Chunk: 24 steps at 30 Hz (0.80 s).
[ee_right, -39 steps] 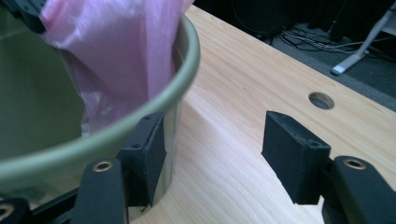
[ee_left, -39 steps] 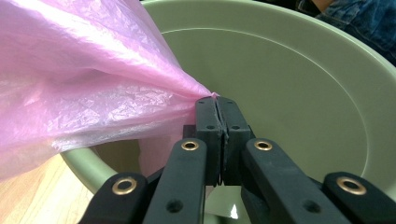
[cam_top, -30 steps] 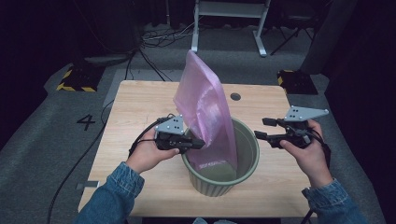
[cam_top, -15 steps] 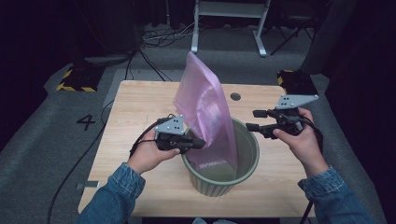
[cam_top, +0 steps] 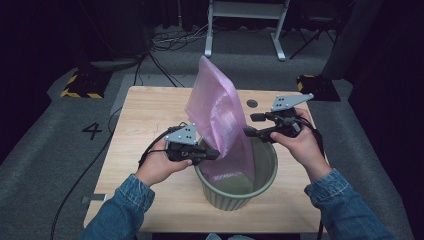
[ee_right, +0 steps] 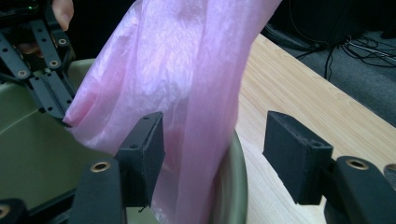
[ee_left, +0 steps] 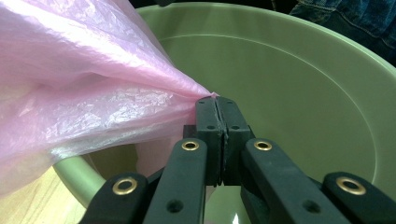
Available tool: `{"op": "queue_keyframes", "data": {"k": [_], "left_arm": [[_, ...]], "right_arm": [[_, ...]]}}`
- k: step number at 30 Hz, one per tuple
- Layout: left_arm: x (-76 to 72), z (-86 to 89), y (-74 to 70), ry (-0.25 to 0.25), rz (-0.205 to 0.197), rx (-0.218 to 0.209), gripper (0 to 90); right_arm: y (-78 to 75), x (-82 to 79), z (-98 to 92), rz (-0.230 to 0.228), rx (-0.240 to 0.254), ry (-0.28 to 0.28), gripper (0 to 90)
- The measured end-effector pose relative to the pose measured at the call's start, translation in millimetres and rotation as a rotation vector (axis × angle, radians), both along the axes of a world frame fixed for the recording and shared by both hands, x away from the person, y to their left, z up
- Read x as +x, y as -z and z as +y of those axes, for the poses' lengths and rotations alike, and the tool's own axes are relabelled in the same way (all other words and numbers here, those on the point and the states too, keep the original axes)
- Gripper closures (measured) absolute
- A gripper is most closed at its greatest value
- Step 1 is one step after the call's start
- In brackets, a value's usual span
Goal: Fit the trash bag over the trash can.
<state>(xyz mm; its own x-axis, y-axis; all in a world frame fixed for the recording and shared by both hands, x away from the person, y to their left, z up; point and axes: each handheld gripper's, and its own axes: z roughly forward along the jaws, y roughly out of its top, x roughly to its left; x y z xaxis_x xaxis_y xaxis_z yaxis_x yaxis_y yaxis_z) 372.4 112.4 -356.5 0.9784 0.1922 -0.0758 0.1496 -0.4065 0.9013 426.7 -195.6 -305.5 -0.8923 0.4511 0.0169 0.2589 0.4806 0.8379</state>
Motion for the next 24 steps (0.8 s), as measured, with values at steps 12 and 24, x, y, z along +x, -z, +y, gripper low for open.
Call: {"op": "queue_keyframes", "data": {"k": [12, 24], "left_arm": [[-10.8, 12.5, -4.3, 0.003, -0.009, -0.046, 89.1], [-24.0, 39.2, -4.8, -0.052, -0.014, -0.103, 89.8]], "right_arm": [[-2.3, -11.9, 6.7, 0.017, -0.051, -0.101, 90.0], [-3.1, -52.3, -35.8, 0.032, -0.02, -0.11, 90.0]]}}
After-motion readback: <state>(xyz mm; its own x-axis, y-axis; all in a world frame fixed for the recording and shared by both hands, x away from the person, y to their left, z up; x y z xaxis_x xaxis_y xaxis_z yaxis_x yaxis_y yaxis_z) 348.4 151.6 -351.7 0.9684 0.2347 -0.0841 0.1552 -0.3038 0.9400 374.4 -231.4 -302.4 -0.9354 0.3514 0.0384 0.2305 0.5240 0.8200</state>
